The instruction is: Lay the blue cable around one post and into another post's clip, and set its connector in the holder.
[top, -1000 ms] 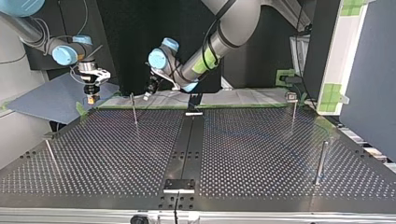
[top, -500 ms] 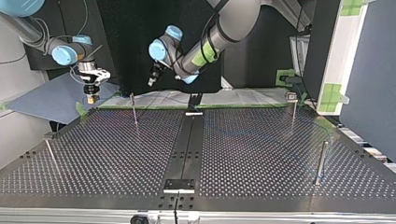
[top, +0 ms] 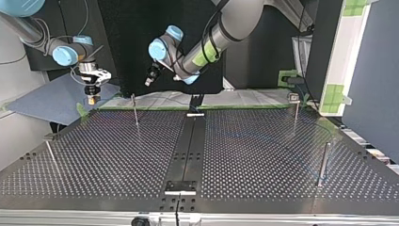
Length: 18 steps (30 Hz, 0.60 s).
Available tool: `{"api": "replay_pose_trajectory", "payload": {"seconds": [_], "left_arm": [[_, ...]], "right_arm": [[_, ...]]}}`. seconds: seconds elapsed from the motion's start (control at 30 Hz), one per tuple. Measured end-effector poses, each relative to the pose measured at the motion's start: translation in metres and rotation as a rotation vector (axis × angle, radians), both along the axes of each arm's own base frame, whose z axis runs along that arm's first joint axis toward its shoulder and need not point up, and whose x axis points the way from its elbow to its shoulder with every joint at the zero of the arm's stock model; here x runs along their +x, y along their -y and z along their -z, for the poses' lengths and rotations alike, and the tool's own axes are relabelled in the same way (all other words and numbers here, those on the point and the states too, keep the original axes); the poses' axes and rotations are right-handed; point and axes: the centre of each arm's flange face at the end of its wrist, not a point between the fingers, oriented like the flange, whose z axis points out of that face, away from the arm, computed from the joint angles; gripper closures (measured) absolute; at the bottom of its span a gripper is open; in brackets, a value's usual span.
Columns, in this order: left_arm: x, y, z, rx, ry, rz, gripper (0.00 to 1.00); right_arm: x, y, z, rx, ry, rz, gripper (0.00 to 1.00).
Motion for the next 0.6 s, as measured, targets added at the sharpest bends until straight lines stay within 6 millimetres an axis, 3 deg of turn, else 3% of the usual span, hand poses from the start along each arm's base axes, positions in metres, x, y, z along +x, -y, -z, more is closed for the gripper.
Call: {"api": "replay_pose_trajectory", "payload": {"seconds": [0.2,0.6], "left_arm": [[0.001,0.005,-0.020,-0.041,0.017,-0.026,0.00],[-0.003,0.008,-0.023,-0.074,0.014,-0.065,0.00]], "right_arm": [[0.000,0.000,0.000,0.001,0.002,0.000,1.00],[0.000,0.000,0.000,0.003,0.012,-0.002,1.00]]}}
